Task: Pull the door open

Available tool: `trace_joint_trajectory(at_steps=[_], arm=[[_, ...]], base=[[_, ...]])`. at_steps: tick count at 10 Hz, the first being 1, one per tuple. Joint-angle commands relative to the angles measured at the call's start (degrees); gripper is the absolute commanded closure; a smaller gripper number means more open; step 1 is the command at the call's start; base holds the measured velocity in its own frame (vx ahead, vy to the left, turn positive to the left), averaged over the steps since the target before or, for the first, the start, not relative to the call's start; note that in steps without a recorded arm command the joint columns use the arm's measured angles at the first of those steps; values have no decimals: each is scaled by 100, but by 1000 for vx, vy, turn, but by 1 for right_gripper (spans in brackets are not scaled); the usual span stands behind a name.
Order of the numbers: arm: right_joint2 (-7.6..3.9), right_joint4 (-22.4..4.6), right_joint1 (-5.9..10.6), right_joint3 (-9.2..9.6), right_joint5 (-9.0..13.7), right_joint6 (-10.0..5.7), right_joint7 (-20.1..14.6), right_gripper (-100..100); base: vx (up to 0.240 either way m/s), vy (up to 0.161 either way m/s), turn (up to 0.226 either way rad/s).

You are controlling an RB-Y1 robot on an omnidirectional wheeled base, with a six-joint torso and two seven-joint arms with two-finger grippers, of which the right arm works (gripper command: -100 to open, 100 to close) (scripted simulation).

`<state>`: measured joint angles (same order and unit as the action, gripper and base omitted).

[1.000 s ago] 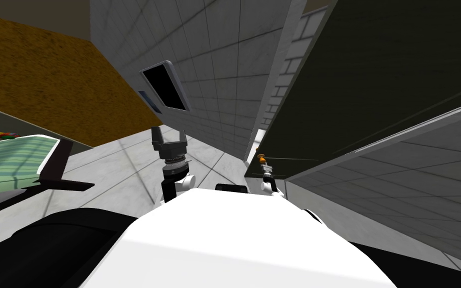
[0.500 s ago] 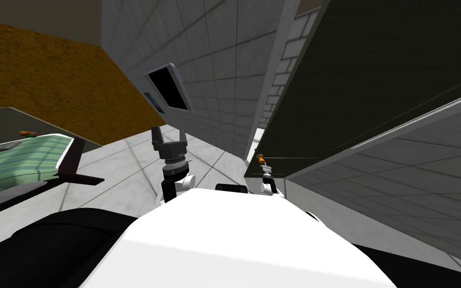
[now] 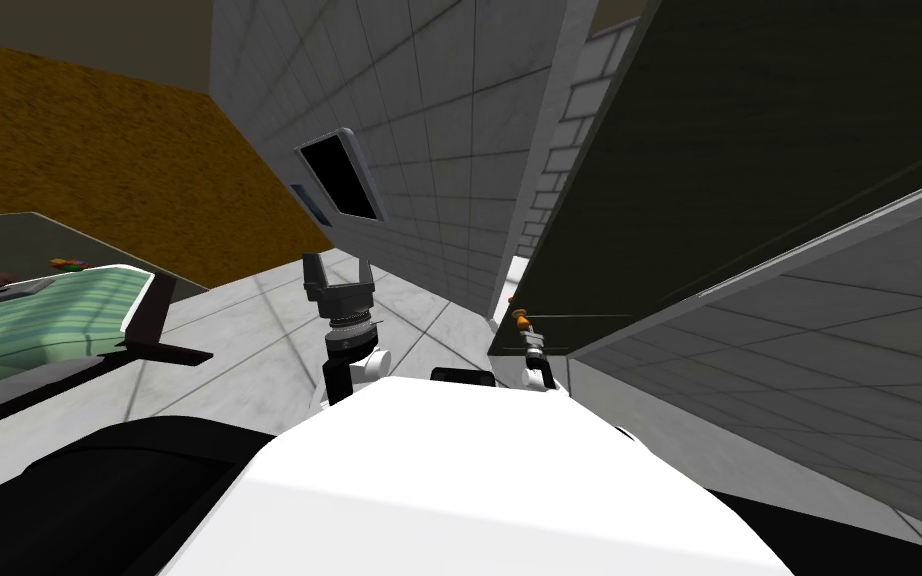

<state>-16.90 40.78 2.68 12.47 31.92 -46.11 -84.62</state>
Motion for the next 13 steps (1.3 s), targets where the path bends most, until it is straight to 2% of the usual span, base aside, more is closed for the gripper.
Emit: trace_joint_trajectory(at_steps=[1,4,5,6,7,12,13], arm=[[-27,31,88,-37,43,178,-15,-100],[-79,92,259,-109,125,521,-43,-100],[-79,92,259,-109,125,521,-43,-100],[-142,110,125,-172,156,555,-25,-100],[-142,110,125,-172,156,555,-25,100],[-142,110,125,-172,156,555,-25,100],[-187,146,44,-4,74,414,-127,-100]], base=[[4,3,-70],[9,60,-22],[9,41,13],[12,-6,-41],[9,-16,12],[-1,0,0],[-141,-62,91]])
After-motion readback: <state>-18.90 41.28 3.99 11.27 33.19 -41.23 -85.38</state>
